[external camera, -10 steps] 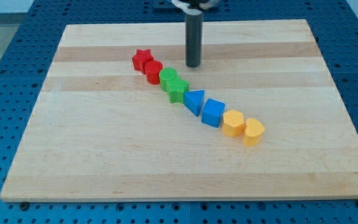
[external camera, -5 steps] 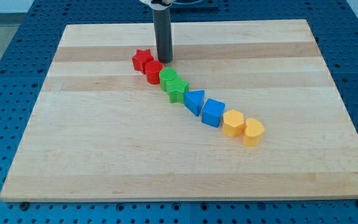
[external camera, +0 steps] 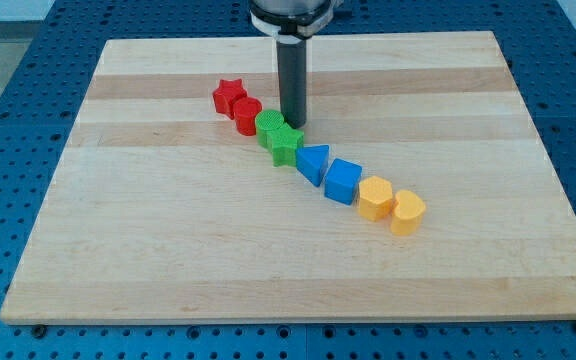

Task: Adjust green blue and yellow blocks to form a diagonal line

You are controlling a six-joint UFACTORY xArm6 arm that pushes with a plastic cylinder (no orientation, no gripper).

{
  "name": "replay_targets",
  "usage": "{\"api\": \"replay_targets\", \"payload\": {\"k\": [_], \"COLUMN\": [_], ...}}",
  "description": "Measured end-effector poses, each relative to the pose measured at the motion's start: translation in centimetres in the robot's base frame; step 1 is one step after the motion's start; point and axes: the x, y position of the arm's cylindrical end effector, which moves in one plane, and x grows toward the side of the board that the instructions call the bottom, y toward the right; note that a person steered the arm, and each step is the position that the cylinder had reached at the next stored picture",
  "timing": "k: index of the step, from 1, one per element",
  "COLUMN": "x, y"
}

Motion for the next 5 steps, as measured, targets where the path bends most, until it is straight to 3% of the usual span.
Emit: {"api": "replay_targets", "payload": {"k": [5], "x": [4.1], "y": [4.4]}}
